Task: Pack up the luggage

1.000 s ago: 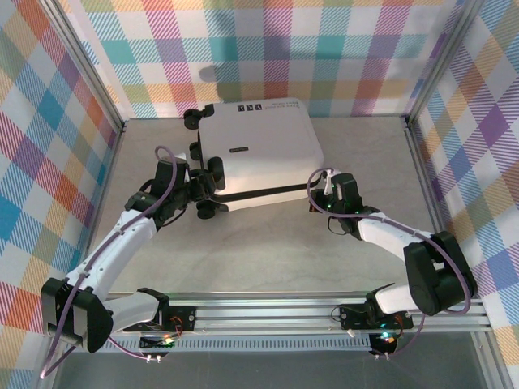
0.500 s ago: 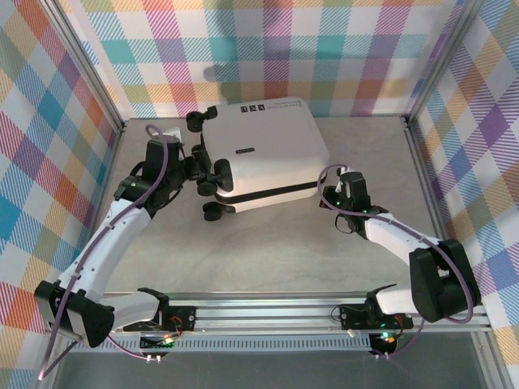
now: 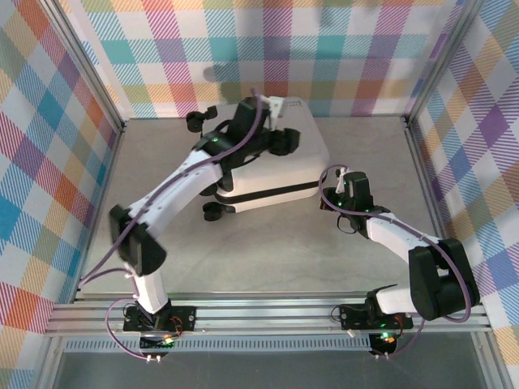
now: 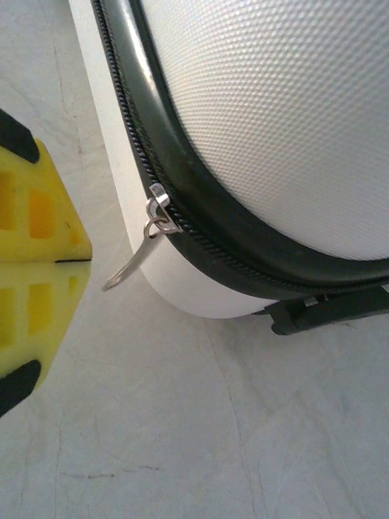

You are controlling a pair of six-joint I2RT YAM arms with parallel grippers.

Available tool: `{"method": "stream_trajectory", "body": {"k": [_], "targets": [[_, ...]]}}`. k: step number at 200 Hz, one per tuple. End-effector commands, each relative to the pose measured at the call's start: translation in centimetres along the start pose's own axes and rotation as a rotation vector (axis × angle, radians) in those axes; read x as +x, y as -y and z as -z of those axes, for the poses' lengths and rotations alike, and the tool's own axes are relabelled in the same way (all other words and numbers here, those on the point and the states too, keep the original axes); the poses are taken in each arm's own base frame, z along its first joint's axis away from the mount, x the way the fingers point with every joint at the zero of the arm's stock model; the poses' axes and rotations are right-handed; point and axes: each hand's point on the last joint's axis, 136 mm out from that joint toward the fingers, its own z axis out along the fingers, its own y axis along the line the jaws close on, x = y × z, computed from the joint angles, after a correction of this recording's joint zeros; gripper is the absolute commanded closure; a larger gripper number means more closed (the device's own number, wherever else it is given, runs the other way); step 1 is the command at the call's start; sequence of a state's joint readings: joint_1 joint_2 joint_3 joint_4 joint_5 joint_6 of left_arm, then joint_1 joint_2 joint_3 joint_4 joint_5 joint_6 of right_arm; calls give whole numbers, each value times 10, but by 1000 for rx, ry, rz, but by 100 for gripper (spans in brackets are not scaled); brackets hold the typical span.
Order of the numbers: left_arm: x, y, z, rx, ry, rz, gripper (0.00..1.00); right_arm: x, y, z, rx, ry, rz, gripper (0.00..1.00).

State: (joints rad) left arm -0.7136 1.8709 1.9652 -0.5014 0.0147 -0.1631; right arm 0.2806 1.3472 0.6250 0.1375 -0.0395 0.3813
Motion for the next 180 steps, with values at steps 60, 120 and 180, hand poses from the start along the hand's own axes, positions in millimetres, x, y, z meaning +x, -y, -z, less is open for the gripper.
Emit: {"method": "stream_trajectory", "body": {"k": [60,120,180], "targets": [[-9,82,-101,127,64,-209,26,9,-6,5,-54,-12,-18,100],[-20,69,-97,3,136,-139,29,-37,4,42,-46,103,-108,74],[26,-45,34,-380,106,-24,26,-98,-13,54,-184,154,-114,36]]}}
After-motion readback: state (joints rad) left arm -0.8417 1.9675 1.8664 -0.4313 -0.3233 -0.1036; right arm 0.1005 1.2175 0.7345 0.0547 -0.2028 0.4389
